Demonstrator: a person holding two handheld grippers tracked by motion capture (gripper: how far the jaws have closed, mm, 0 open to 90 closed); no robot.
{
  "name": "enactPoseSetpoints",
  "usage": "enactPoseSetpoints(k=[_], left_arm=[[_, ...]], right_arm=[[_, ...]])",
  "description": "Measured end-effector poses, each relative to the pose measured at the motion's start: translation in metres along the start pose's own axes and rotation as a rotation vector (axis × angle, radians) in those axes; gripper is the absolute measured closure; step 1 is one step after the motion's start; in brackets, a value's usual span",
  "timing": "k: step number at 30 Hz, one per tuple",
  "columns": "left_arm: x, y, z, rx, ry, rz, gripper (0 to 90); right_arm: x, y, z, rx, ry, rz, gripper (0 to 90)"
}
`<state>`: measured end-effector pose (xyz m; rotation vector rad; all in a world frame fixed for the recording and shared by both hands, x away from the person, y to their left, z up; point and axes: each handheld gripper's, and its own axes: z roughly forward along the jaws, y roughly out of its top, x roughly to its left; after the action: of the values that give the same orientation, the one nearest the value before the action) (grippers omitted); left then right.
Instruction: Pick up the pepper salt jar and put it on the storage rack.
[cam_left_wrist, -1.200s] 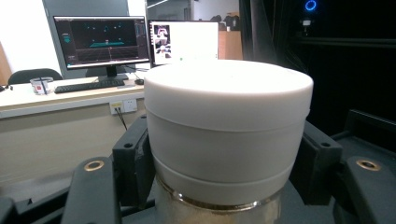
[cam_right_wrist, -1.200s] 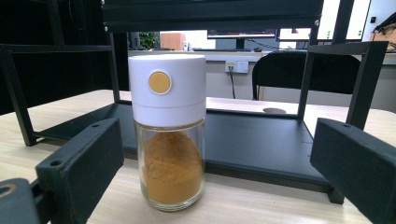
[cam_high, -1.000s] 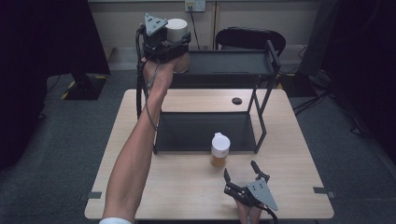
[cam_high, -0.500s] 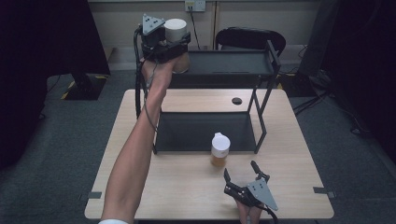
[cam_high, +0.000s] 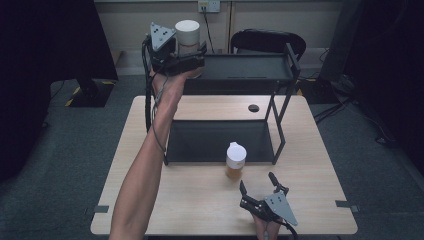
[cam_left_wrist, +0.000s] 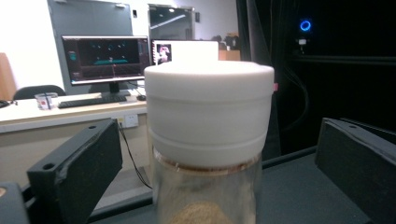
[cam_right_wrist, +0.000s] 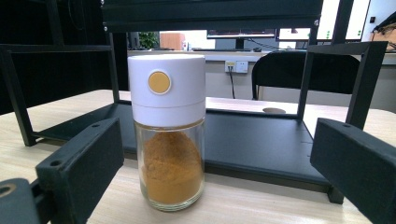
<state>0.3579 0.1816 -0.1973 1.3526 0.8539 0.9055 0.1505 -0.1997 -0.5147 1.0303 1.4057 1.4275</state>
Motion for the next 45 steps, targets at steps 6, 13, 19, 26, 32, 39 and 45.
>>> enactPoseSetpoints(k=[6,13,19,26,32,39,45], left_arm=[[-0.006,-0.013,-0.013,-0.033,-0.007,0.007,0.0],[-0.013,-0.028,-0.029,-0.071,-0.023,0.018,0.0],[-0.020,-0.044,-0.041,-0.082,-0.036,0.018,0.0],[-0.020,-0.063,-0.055,-0.082,-0.051,0.014,0.0],[-0.019,-0.073,-0.069,-0.083,-0.057,0.000,0.0],[-0.020,-0.088,-0.088,-0.086,-0.068,-0.010,0.0],[-0.019,-0.110,-0.103,-0.100,-0.072,-0.028,0.0]], right_arm=[[0.000,0.000,0.000,0.001,0.000,0.000,1.3],[0.000,0.000,0.000,0.000,-0.001,0.000,1.2],[0.000,0.000,0.000,0.000,-0.001,0.000,1.3],[0.000,0.000,0.000,0.000,-0.001,0.000,1.3],[0.000,0.000,0.000,0.000,-0.001,-0.001,1.3],[0.000,0.000,0.000,0.000,-0.001,-0.001,1.2],[0.000,0.000,0.000,0.000,-0.001,-0.001,1.3]])
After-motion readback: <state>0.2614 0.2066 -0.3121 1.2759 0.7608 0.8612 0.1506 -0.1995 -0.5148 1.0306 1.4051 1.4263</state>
